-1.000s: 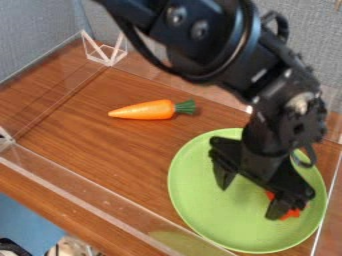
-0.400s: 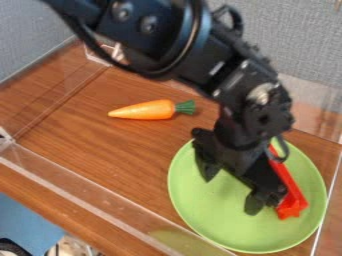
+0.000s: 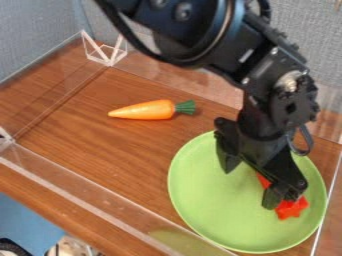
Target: Put the carrot on the green plate
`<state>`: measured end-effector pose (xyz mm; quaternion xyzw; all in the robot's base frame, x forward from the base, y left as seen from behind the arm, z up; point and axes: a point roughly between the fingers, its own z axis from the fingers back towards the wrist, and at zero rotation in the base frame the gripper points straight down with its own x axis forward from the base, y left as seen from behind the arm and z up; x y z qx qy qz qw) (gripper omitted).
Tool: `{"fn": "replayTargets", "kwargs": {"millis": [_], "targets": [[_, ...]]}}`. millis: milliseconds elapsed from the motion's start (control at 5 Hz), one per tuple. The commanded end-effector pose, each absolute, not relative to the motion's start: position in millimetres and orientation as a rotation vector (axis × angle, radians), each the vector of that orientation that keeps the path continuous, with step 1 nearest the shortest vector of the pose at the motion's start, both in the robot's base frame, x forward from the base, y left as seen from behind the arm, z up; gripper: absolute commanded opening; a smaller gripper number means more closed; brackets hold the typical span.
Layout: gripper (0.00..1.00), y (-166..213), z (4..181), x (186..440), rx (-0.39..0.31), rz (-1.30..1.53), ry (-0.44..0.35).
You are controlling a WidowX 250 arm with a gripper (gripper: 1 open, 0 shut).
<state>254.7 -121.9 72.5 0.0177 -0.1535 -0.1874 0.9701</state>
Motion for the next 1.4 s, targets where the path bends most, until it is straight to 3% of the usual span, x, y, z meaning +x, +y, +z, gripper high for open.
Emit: {"fn": "replayTargets", "kwargs": {"millis": [0, 600, 1200], "targets": [[1.0, -120, 80.6, 268, 0.03, -0.353, -0.344], [1.0, -122, 134.4, 254, 0.11, -0.363, -0.326], [1.0, -129, 124.2, 262, 0.123, -0.317, -0.344]]}}
